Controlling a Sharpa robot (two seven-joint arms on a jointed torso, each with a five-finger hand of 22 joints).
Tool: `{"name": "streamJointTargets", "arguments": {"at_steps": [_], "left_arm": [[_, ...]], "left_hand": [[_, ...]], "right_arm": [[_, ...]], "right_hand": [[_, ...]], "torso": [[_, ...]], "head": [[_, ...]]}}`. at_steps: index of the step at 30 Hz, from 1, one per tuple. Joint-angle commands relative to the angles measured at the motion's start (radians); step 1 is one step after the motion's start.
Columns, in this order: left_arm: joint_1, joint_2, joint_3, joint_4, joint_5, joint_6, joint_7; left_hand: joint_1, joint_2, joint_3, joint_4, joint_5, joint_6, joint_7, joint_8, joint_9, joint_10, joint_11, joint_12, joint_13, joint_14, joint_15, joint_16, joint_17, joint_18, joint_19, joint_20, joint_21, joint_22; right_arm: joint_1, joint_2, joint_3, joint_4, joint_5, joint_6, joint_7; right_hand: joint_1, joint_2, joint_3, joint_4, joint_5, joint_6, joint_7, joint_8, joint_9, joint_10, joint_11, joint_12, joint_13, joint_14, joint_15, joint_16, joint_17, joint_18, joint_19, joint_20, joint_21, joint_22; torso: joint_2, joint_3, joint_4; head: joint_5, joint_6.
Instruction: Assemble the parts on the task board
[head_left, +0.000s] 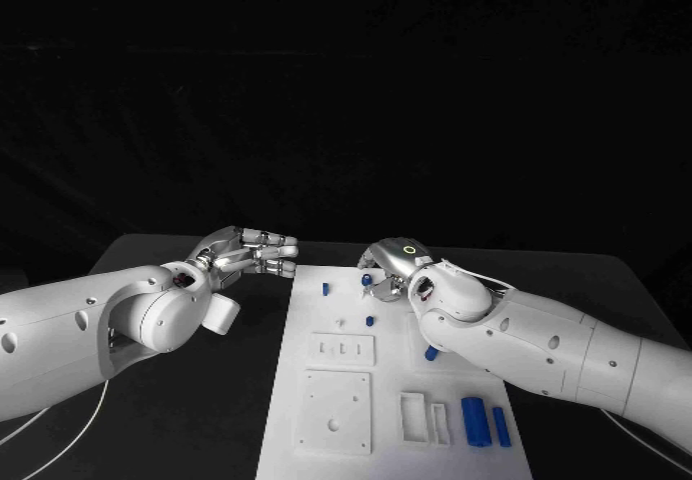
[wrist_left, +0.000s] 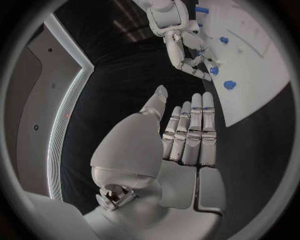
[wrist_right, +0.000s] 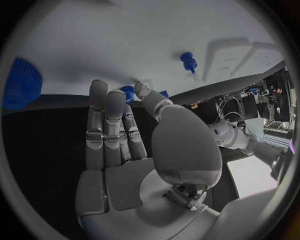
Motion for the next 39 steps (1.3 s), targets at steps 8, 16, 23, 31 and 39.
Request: {"name": "streamJointTargets", "arguments": {"at_steps": [8,16,23,31,39], "left_arm": [[0.004,-0.006,0.001,-0.001,-0.002,-0.002,0.005],[0.004,-0.016,0.001,0.001,-0.002,-0.002,0.007],[0.004,-0.021,0.001,-0.001,-0.003,-0.001,0.009],[0.003,-0.021,0.0,-0.003,-0.007,0.002,0.009],[0.003,-0.021,0.0,-0.003,-0.008,0.005,0.009]], "left_hand": [[-0.006,0.0,0.003,-0.005,-0.002,-0.008,0.001,-0.001,0.0,-0.004,-0.001,0.001,0.001,0.002,0.0,0.002,0.001,-0.004,-0.005,0.0,0.006,-0.002],[-0.006,0.0,0.003,-0.005,-0.002,-0.008,0.001,-0.001,0.0,-0.004,-0.001,0.001,0.001,0.002,0.0,0.002,0.001,-0.004,-0.005,0.0,0.006,-0.002],[-0.002,-0.002,0.005,-0.008,-0.002,-0.009,0.001,0.0,0.0,-0.004,-0.001,0.001,0.001,0.002,-0.001,0.002,0.001,-0.004,-0.005,0.0,0.008,-0.003],[-0.002,-0.002,0.005,-0.008,-0.002,-0.009,0.001,0.0,0.0,-0.004,-0.001,0.001,0.001,0.002,-0.001,0.002,0.001,-0.004,-0.005,0.0,0.008,-0.003],[-0.002,-0.002,0.005,-0.008,-0.002,-0.009,0.001,0.0,0.0,-0.004,-0.001,0.001,0.001,0.002,-0.001,0.002,0.001,-0.004,-0.005,0.0,0.008,-0.003]], "right_arm": [[0.0,-0.118,0.04,0.119,0.049,-0.024,0.009],[0.0,-0.227,0.107,0.184,0.134,-0.005,0.035],[0.0,-0.27,0.125,0.141,0.238,0.06,0.061],[0.0,-0.269,0.129,0.077,0.283,0.135,0.08],[-0.007,-0.239,0.129,0.028,0.281,0.172,0.082]], "right_hand": [[0.039,-0.019,-0.027,0.064,0.002,-0.002,0.007,-0.004,-0.001,0.001,0.001,-0.002,-0.001,0.002,0.008,-0.005,-0.023,0.016,0.021,0.007,-0.042,-0.019],[-0.058,-0.023,0.048,0.088,0.05,0.057,0.012,-0.002,0.002,0.268,-0.063,-0.002,0.008,0.013,-0.036,0.023,0.0,-0.018,0.039,-0.032,-0.035,0.003],[-0.021,0.014,-0.168,0.066,0.115,0.045,-0.006,0.001,0.007,0.373,-0.132,0.274,0.406,0.001,-0.088,0.044,0.065,-0.074,0.034,-0.092,-0.023,0.044],[-0.038,0.027,-0.223,0.065,0.186,0.019,0.0,-0.002,0.014,0.188,-0.119,0.882,0.952,-0.011,-0.074,0.206,0.429,-0.053,0.034,-0.075,0.154,0.234],[-0.033,0.025,-0.232,0.08,0.212,0.005,0.004,-0.002,0.015,0.233,-0.114,1.027,1.07,0.013,-0.068,0.233,0.577,-0.046,0.042,-0.068,0.225,0.338]], "torso": [[-0.004,0.0019,-0.0077],[-0.01,0.0074,-0.0206],[-0.013,0.0104,-0.0289],[-0.011,0.0118,-0.028],[-0.009,0.0105,-0.0244]], "head": [[-0.004,0.012],[-0.007,0.026],[-0.009,0.026],[-0.012,0.024],[-0.014,0.02]]}}
